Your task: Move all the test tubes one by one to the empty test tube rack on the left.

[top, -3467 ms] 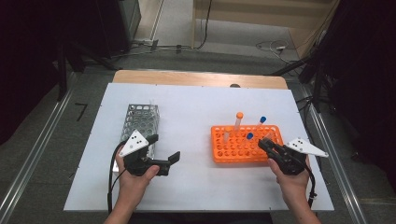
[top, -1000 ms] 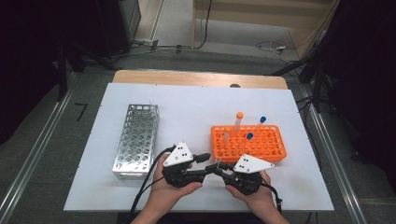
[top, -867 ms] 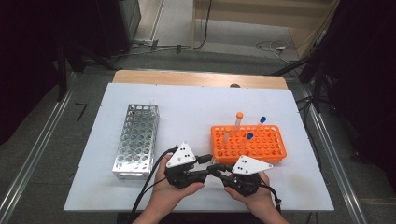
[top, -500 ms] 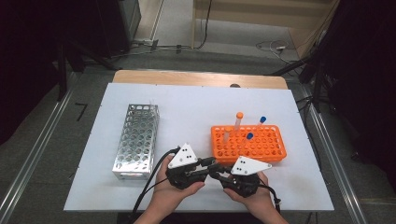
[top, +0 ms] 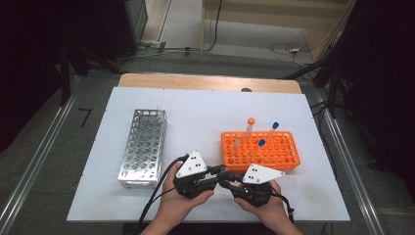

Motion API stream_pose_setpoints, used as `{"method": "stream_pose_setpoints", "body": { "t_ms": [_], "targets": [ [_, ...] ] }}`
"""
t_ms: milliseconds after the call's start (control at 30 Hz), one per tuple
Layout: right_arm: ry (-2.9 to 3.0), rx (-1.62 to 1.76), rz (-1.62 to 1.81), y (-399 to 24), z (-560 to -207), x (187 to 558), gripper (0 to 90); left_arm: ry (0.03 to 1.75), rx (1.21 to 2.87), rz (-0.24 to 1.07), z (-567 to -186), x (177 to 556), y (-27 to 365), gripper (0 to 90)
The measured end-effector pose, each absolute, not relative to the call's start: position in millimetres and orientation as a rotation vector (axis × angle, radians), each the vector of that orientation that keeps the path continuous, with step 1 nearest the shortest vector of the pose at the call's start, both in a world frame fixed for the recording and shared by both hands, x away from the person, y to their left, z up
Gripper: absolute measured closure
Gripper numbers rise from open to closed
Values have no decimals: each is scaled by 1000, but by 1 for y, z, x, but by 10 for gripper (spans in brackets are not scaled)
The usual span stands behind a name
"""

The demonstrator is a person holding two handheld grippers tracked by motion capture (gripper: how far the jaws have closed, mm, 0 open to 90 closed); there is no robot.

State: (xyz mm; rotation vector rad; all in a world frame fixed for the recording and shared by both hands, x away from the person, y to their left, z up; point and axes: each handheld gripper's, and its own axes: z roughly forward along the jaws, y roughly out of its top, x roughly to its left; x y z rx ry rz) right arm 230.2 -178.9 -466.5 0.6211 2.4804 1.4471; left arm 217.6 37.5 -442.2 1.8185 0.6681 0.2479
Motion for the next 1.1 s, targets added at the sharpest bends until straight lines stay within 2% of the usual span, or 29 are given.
{"method": "stream_pose_setpoints", "body": {
  "t_ms": [300,533,867,967,1100],
  "targets": [
    [2470,624,1471,-180,-467,229,715,656,1813,269,-441,216,39,763],
    [2431,659,1519,-187,-463,231,476,667,1796,281,-438,217,45,764],
    [2387,704,1518,-209,-456,228,60,704,1771,321,-430,221,65,764],
    [2387,716,1517,-219,-455,227,0,719,1761,335,-427,223,74,764],
    [2391,716,1538,-233,-452,228,0,743,1749,359,-423,227,85,764]
  ]
}}
